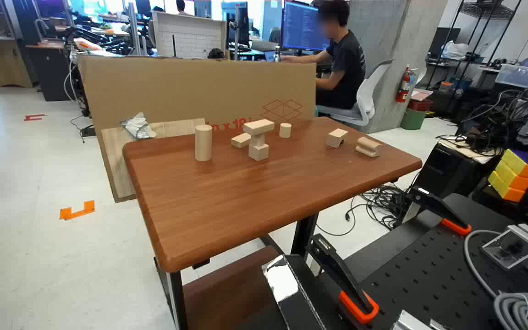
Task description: Move the bridge shaped object on the table
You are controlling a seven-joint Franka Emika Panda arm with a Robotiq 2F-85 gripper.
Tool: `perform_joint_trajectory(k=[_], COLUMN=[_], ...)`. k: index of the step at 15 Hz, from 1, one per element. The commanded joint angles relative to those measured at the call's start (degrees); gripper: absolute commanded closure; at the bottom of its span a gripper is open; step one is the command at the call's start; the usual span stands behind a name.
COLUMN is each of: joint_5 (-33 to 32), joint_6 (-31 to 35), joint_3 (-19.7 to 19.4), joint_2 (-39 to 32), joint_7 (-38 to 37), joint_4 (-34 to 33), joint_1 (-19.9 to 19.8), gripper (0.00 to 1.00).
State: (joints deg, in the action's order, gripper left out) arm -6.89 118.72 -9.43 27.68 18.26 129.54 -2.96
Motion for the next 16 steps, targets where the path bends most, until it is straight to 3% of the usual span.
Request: perform_joint_trajectory(k=[1,16], joint_5=[0.1,0.5], joint_6=[-0.1,0.0], joint_3=[0.2,0.5], joint_2=[0.0,-1.7], joint_7=[0.1,-0.6], joint_4=[-0.2,-1.2], joint_1=[-0.2,0.1], gripper=[0.0,0.0])
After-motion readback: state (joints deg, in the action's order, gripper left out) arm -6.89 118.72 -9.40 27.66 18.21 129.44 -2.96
